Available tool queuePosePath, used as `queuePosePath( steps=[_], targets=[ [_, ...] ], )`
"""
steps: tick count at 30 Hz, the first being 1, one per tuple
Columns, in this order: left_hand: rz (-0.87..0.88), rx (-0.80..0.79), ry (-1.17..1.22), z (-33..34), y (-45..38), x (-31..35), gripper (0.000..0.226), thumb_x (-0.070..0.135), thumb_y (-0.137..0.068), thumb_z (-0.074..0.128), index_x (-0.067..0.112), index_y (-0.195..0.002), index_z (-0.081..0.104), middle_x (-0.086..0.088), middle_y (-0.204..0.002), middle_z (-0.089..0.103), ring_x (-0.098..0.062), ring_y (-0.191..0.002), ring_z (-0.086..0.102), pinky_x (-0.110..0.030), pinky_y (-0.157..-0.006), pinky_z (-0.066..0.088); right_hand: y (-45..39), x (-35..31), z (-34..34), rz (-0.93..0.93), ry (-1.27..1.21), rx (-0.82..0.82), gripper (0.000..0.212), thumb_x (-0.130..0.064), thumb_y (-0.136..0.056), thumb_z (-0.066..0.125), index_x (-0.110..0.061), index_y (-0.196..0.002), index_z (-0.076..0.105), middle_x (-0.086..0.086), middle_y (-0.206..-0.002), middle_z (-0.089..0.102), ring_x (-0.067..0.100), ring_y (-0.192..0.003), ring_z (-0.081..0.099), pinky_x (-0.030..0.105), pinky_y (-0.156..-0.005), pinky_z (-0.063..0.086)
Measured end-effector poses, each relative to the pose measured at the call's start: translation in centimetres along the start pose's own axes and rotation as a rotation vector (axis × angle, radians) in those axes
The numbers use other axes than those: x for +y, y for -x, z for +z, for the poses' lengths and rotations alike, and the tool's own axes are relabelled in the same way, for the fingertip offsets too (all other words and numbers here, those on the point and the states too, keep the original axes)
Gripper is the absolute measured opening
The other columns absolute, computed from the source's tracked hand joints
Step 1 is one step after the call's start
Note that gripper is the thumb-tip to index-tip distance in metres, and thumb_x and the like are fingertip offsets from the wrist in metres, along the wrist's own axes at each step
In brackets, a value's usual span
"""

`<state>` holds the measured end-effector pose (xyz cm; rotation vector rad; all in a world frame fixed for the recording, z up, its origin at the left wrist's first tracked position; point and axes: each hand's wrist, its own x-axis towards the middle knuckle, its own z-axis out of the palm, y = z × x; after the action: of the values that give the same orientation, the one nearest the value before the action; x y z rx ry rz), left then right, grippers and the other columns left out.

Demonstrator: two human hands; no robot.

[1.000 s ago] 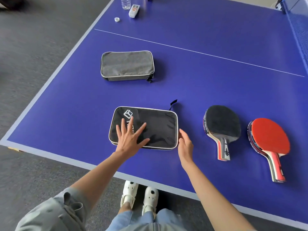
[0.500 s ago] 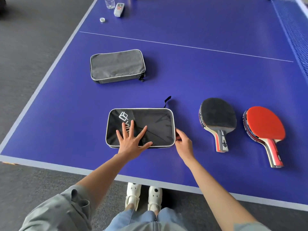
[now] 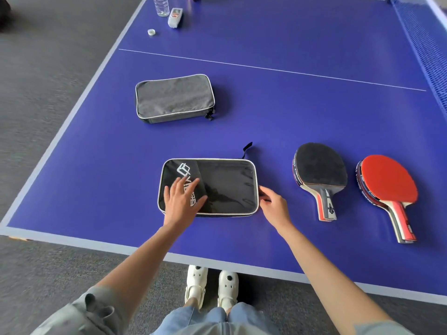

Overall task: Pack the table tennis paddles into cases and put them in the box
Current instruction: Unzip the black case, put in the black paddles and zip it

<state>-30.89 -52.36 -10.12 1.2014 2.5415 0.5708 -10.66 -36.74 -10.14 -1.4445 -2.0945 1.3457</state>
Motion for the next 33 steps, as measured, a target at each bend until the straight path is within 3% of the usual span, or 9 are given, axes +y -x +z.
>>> queuePosePath(
  steps=[4, 10, 15, 18, 22, 25, 28, 31, 33],
  targets=[
    [-0.015, -0.085, -0.039, -1.3, 0.6, -3.0, 0.092, 0.069, -0.068, 0.063, 0.031, -0.145, 0.030, -0.012, -0.154, 0.023, -0.035, -0.144, 0.007, -0.051, -0.116, 0.007, 0.0, -0.5, 0.3, -0.034, -0.003, -0.013, 0.040, 0.012, -0.080, 0.052, -0.005, -0.114, 0.064, 0.008, -0.101, 0.070, 0.017, -0.089, 0.064, 0.029, -0.086, 0.053],
    [0.047, -0.241, -0.195, -0.6, 0.4, -3.7, 0.108, 0.072, -0.061, 0.066, 0.038, -0.148, 0.011, -0.013, -0.157, -0.005, -0.042, -0.141, -0.014, -0.057, -0.114, -0.003, 0.2, -0.3, 1.4, -0.002, 0.104, -0.103, 0.040, 0.011, -0.079, 0.048, -0.007, -0.110, 0.065, 0.009, -0.103, 0.068, 0.017, -0.083, 0.060, 0.004, -0.067, 0.043],
    [0.085, -0.219, -0.202, -0.2, 0.6, -4.3, 0.108, 0.085, -0.057, 0.051, 0.039, -0.147, 0.014, -0.014, -0.158, -0.001, -0.043, -0.142, -0.009, -0.058, -0.114, 0.000, 0.3, -0.5, 1.7, 0.033, 0.056, -0.070, 0.035, 0.007, -0.081, 0.050, -0.006, -0.110, 0.064, 0.010, -0.108, 0.063, 0.016, -0.088, 0.059, 0.016, -0.074, 0.046],
    [0.071, -0.131, -0.045, -1.1, 0.9, -4.2, 0.112, 0.092, -0.051, 0.039, 0.033, -0.146, 0.029, -0.011, -0.157, 0.013, -0.035, -0.145, 0.001, -0.051, -0.116, 0.004, 0.7, -0.5, 2.1, 0.080, -0.046, 0.041, 0.034, -0.001, -0.089, 0.048, -0.012, -0.117, 0.062, 0.006, -0.119, 0.059, 0.015, -0.097, 0.057, 0.029, -0.090, 0.048],
    [-0.198, 0.102, 0.248, -3.0, 1.5, -5.8, 0.070, 0.052, -0.081, 0.063, 0.022, -0.140, 0.041, -0.008, -0.149, 0.031, -0.026, -0.139, 0.024, -0.043, -0.112, 0.027, 0.9, -1.5, 3.1, 0.117, -0.141, 0.016, 0.042, -0.024, -0.090, 0.059, -0.019, -0.131, 0.051, 0.000, -0.118, 0.057, 0.013, -0.100, 0.057, 0.030, -0.090, 0.049],
    [-0.479, 0.069, 0.545, -3.8, 1.8, -6.8, 0.052, 0.023, -0.092, 0.058, 0.012, -0.140, 0.041, -0.008, -0.139, 0.046, -0.018, -0.112, 0.047, -0.029, -0.097, 0.036, 0.4, -1.9, 4.1, 0.065, -0.019, 0.027, 0.053, -0.016, -0.085, 0.066, -0.012, -0.134, 0.047, 0.006, -0.117, 0.052, 0.018, -0.093, 0.056, 0.036, -0.089, 0.050],
    [-0.542, 0.055, 0.820, -4.5, 2.1, -6.0, 0.037, 0.010, -0.093, 0.050, 0.017, -0.129, 0.055, 0.004, -0.116, 0.063, -0.009, -0.099, 0.056, -0.027, -0.090, 0.043, -1.0, -2.3, 4.0, 0.086, -0.008, 0.113, 0.049, -0.011, -0.085, 0.065, -0.008, -0.131, 0.050, 0.011, -0.119, 0.057, 0.021, -0.095, 0.056, 0.039, -0.091, 0.049],
    [-0.543, -0.003, 0.925, -3.8, 2.4, -5.7, 0.047, 0.001, -0.087, 0.046, 0.038, -0.103, 0.069, 0.016, -0.099, 0.071, -0.002, -0.097, 0.062, -0.027, -0.094, 0.046, -2.5, -2.3, 2.8, 0.146, -0.020, 0.198, 0.041, -0.013, -0.085, 0.064, -0.009, -0.126, 0.056, 0.012, -0.116, 0.062, 0.025, -0.101, 0.058, 0.038, -0.092, 0.048],
    [-0.573, -0.027, 0.984, -3.5, 2.6, -5.4, 0.053, -0.006, -0.083, 0.044, 0.036, -0.101, 0.071, 0.012, -0.101, 0.072, -0.001, -0.097, 0.064, -0.027, -0.094, 0.045, -3.3, -2.3, 2.1, 0.168, -0.011, 0.210, 0.037, -0.013, -0.084, 0.064, -0.009, -0.121, 0.060, 0.012, -0.111, 0.066, 0.026, -0.098, 0.060, 0.038, -0.088, 0.050]
  ],
)
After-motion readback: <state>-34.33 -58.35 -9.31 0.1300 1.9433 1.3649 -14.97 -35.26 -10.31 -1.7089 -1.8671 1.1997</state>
